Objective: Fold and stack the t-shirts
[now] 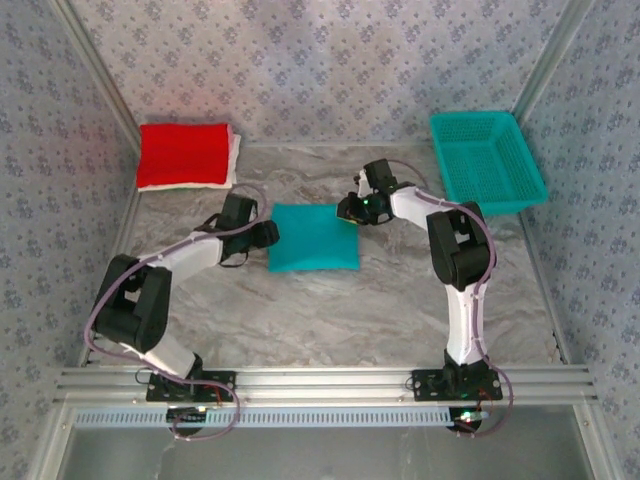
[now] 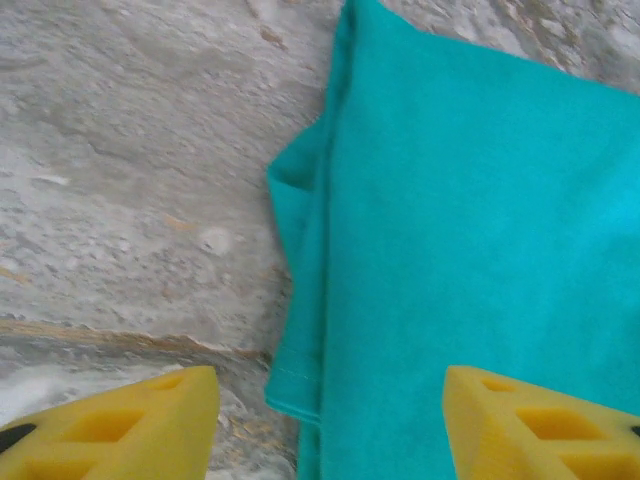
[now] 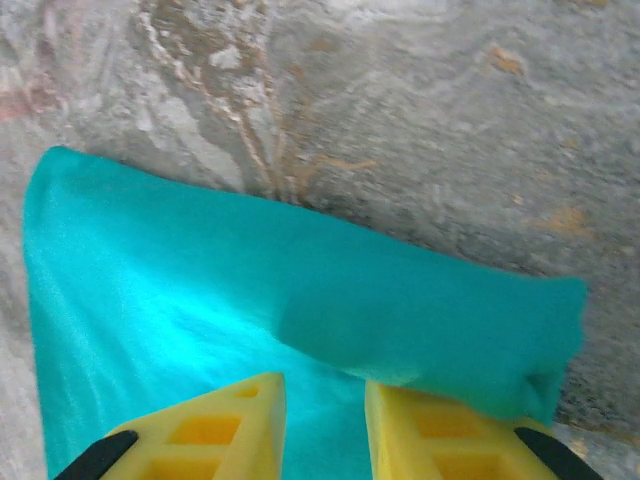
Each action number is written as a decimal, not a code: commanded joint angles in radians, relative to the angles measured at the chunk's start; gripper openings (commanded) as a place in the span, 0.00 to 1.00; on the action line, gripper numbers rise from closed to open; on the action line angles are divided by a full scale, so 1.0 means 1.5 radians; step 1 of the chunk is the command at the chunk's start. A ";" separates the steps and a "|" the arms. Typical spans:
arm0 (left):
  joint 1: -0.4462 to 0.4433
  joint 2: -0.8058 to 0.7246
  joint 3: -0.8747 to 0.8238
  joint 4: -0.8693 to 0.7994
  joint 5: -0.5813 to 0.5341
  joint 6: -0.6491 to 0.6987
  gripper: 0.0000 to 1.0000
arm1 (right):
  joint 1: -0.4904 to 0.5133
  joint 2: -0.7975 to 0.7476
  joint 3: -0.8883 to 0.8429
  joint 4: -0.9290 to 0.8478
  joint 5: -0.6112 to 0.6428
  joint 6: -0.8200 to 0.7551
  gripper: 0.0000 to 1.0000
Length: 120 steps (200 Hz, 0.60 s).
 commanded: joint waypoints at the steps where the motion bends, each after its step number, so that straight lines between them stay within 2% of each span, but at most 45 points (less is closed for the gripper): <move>1: 0.004 0.050 0.073 -0.050 0.009 0.022 0.65 | 0.002 -0.054 0.017 -0.023 -0.023 -0.018 0.34; 13: 0.004 0.078 0.093 -0.062 0.016 0.025 0.69 | 0.006 -0.084 0.015 -0.030 -0.030 -0.025 0.41; 22: 0.004 0.095 0.100 -0.058 0.024 0.023 0.76 | 0.010 -0.108 0.016 -0.042 -0.032 -0.026 0.43; 55: 0.000 0.155 0.117 -0.025 0.059 0.011 0.78 | 0.038 -0.202 -0.014 -0.066 -0.014 -0.041 0.47; 81: -0.017 0.190 0.136 -0.044 0.045 0.008 0.79 | 0.036 -0.277 -0.086 -0.035 -0.011 -0.021 0.48; 107: -0.037 0.215 0.133 -0.030 0.046 -0.005 0.73 | 0.026 -0.322 -0.137 -0.022 0.003 -0.013 0.49; 120: -0.050 0.221 0.124 -0.005 0.059 -0.011 0.65 | 0.018 -0.331 -0.154 -0.015 0.002 -0.014 0.49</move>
